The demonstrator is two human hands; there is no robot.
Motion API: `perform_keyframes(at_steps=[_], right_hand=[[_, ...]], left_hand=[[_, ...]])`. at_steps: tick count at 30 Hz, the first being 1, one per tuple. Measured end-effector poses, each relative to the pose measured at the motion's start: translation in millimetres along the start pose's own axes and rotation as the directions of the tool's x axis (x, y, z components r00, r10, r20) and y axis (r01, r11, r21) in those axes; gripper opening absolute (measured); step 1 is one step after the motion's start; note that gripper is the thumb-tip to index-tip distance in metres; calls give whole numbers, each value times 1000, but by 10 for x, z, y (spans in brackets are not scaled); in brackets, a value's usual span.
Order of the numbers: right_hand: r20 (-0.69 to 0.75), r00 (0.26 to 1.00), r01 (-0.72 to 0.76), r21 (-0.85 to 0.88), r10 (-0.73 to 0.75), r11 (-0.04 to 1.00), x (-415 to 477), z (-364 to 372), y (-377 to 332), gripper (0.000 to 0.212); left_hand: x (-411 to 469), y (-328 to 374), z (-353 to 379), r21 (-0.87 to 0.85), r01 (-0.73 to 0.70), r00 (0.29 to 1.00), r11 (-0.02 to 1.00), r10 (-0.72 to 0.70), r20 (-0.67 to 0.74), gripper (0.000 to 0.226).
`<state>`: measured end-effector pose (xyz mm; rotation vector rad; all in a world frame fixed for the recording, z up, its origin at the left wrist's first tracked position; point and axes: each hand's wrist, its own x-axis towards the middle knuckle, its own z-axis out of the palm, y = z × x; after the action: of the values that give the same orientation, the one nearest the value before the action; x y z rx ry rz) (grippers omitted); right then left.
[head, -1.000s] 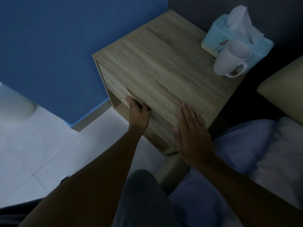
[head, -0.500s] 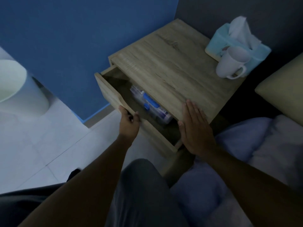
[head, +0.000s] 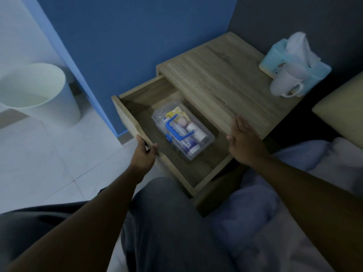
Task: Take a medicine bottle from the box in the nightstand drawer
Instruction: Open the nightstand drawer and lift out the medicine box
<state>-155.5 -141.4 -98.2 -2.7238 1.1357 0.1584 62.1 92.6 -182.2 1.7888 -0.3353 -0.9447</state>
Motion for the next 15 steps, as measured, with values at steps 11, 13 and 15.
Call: perform_keyframes(at_steps=[11,13,15], right_hand=[[-20,996,82,-83,-84,993,-266,88,-411,78],[-60,974,214,-59,-218,975,-389,197,-598,69],[-16,977,215,99,-215,972,-419,288,-787,64]], left_hand=[[-123,256,-48,226,-31,986,974,68,-154,102],[-124,376,-73,353,-90,965,931,168,-199,110],[-88,512,-121,508,-176,940,843,297,-167,105]])
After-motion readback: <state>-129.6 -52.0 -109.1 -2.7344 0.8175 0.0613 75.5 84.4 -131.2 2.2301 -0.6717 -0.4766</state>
